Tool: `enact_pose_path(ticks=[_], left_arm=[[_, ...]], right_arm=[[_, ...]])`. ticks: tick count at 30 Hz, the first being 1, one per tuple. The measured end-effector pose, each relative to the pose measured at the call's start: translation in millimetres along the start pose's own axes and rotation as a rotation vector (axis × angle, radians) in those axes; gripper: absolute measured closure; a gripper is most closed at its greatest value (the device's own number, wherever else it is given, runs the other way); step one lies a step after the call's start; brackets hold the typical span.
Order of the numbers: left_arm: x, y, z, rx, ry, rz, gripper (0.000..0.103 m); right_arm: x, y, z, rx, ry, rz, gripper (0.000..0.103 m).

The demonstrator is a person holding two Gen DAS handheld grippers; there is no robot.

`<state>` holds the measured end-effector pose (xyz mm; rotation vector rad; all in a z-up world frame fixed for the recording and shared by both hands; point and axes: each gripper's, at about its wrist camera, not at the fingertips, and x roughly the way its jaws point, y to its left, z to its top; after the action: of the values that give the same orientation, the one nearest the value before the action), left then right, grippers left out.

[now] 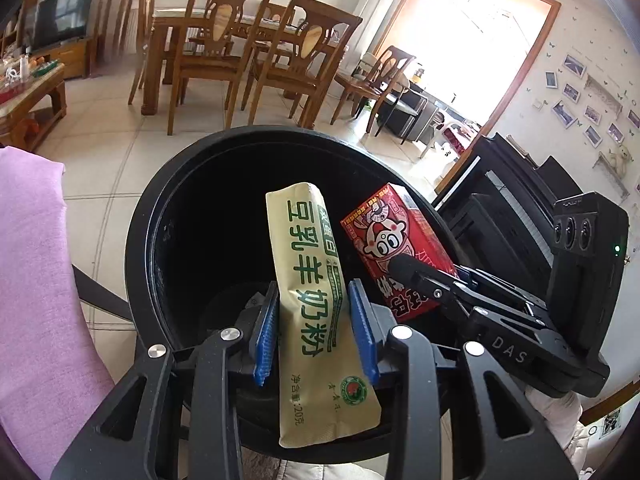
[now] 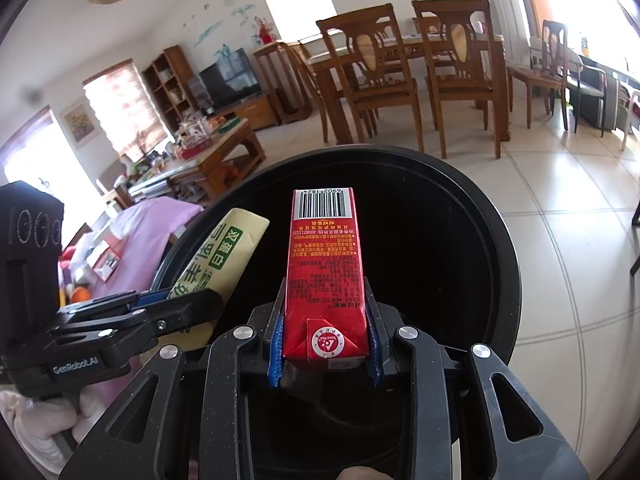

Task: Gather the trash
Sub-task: 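Carry both items over the bin and open both grippers to drop them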

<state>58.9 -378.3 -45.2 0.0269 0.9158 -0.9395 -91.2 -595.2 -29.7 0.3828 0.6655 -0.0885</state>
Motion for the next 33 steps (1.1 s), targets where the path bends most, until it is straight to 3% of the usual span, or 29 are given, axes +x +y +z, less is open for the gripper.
enact_pose_path(ticks=[5, 7, 9, 11, 14, 17, 19, 25, 33], left_arm=[[-4, 0, 2, -0.005, -0.015, 0.005, 0.065], [-9, 0, -1, -0.005, -0.031, 0.03, 0.037], [-19, 0, -2, 0.001, -0.087, 0.062, 0.025], [-25, -1, -2, 0.014, -0.112, 0.072, 0.022], [-31, -1, -3, 0.018, -0.118, 0.067, 0.021], [-43, -1, -8, 0.025, -0.137, 0.077, 0.021], [-53, 0, -10, 0.032, -0.153, 0.091, 0.013], [-95, 9, -22, 0.045, -0.227, 0.16, 0.009], [-156, 31, -42, 0.038, -0.328, 0.257, 0.008]], right_arm=[[1, 5, 7, -0.002, -0.001, -0.003, 0.069], [-1, 5, 6, 0.004, -0.009, -0.005, 0.059], [-2, 6, 7, 0.01, -0.016, 0.0, 0.056], [-6, 8, 7, 0.011, -0.026, -0.005, 0.054], [-13, 11, 8, 0.018, -0.045, 0.001, 0.039], [-18, 19, 7, 0.013, -0.061, 0.001, 0.034], [-22, 25, 8, 0.009, -0.07, 0.01, 0.026], [-24, 54, 12, -0.014, -0.078, 0.034, 0.019], [-15, 116, 18, -0.091, -0.073, 0.087, 0.018]])
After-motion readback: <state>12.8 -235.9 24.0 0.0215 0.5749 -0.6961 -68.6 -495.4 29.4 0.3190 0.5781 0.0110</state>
